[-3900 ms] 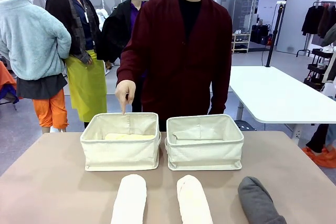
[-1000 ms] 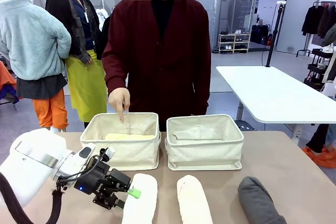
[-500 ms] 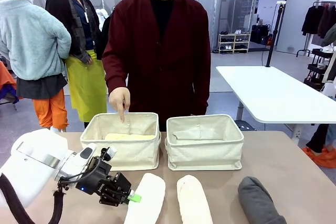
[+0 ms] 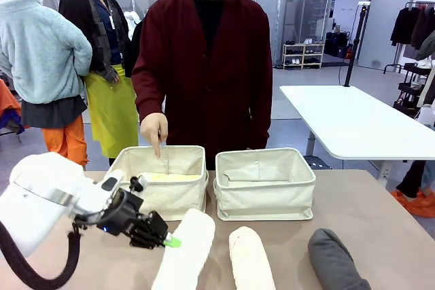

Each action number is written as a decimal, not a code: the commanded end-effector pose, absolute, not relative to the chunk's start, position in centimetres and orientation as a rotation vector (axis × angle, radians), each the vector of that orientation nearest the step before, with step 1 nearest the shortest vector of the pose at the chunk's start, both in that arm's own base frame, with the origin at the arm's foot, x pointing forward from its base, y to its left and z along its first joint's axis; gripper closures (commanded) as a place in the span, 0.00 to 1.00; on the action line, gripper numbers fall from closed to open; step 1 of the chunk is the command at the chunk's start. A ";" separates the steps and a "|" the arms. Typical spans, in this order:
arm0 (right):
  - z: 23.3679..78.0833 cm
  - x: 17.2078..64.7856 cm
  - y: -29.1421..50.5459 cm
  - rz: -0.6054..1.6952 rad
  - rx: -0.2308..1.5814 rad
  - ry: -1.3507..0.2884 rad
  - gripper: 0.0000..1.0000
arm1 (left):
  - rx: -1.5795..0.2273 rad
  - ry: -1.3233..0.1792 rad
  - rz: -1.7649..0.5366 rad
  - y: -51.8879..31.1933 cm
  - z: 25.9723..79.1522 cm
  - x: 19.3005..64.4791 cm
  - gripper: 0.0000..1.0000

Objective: Divide the towels into two baskets.
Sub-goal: Pick up one hotel-folded towel from the bottom of the table and place it in the Fabric basket indicated by the person.

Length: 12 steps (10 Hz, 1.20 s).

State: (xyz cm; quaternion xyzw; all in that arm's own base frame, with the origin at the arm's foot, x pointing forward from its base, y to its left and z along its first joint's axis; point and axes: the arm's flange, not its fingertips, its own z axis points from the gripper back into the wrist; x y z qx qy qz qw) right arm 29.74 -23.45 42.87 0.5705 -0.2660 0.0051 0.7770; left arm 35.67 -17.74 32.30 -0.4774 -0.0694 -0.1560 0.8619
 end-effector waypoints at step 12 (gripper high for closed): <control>43.1 29.4 -23.3 0.018 1.240 -0.587 0.00 | -0.681 -0.511 -0.996 -11.8 52.3 30.2 1.00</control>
